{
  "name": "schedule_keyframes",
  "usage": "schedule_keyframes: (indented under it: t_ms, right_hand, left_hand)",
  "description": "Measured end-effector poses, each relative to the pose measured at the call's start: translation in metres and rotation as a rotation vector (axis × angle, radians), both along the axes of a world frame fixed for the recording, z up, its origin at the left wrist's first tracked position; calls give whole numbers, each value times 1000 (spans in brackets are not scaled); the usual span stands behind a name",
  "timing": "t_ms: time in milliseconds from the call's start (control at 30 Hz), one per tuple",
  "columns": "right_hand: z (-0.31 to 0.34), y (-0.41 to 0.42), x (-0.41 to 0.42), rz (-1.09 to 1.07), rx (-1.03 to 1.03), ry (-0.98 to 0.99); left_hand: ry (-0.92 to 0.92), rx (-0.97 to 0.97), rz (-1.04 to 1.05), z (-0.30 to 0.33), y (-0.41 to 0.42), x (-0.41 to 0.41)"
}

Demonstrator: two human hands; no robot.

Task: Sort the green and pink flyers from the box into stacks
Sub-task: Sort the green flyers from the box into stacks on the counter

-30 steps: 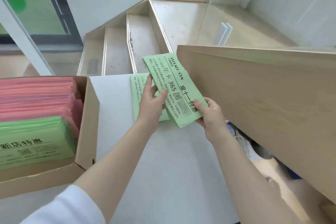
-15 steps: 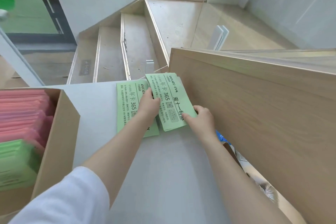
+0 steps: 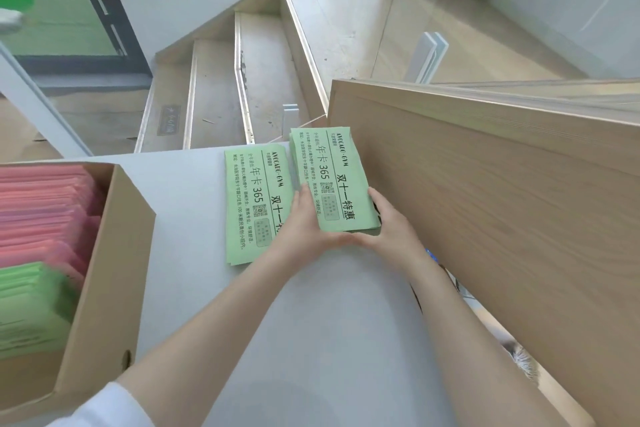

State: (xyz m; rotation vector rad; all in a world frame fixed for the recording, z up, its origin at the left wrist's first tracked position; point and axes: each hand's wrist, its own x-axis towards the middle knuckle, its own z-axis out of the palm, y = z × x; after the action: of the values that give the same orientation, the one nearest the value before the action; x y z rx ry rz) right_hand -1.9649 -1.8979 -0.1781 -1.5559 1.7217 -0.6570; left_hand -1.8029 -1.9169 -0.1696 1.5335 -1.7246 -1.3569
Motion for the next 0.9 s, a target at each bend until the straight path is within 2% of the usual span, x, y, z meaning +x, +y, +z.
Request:
schedule_keyframes:
  t_ms: [67, 133, 400, 533, 600, 667, 733, 900]
  right_hand:
    - [4, -1, 0, 14, -26, 2]
    - [7, -4, 0, 14, -32, -1]
    - [19, -15, -2, 62, -17, 129]
    - [31, -17, -3, 93, 65, 12]
    - [38, -33, 2, -55, 11, -80]
    - [43, -59, 8, -188, -18, -258]
    - [45, -89, 15, -275, 33, -368]
    - [37, -142, 17, -284, 220, -317]
  left_hand:
    - [-139, -54, -23, -5, 3, -1]
    - [-196, -98, 1, -6, 1, -1]
    - [-142, -229, 148, -12, 4, -7]
    - [4, -114, 172, -1, -4, -1]
    - [114, -36, 221, 21, -18, 3]
    - [227, 84, 274, 35, -47, 5]
    - [252, 160, 331, 40, -80, 4]
    - [312, 251, 422, 21, -117, -7]
